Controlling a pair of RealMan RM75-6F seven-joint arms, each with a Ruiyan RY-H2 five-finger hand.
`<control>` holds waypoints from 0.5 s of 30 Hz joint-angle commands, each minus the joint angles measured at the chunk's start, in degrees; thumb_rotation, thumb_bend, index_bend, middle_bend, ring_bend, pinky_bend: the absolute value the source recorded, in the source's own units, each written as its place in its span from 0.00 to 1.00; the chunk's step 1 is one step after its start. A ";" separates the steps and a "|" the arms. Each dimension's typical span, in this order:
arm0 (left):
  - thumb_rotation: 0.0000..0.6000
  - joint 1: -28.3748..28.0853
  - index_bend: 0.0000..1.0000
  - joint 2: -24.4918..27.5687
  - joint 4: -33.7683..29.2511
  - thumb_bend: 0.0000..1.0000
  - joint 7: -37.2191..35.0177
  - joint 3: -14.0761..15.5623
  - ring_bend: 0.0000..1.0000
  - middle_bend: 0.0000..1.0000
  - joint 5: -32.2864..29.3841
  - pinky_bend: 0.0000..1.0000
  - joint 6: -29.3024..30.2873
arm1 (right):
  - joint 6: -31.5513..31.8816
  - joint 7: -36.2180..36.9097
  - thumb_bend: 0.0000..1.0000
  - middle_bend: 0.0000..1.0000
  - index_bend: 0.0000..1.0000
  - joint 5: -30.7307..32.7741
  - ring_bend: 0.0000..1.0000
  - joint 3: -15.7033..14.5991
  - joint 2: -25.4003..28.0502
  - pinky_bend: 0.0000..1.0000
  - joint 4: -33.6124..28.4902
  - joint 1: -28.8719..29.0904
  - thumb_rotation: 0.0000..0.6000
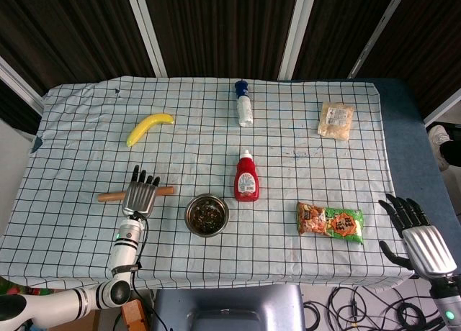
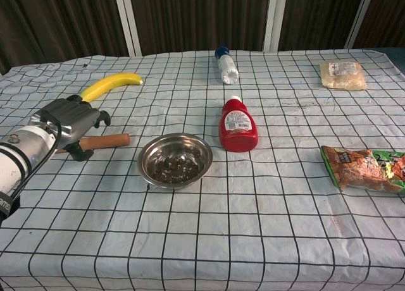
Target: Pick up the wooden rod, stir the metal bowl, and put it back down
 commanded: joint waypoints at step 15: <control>1.00 -1.45 0.32 -3.66 9.38 0.35 -7.28 0.54 0.18 0.34 0.66 0.03 -3.41 | 0.78 1.34 0.32 0.00 0.00 1.09 0.00 0.50 0.58 0.00 0.17 -0.52 1.00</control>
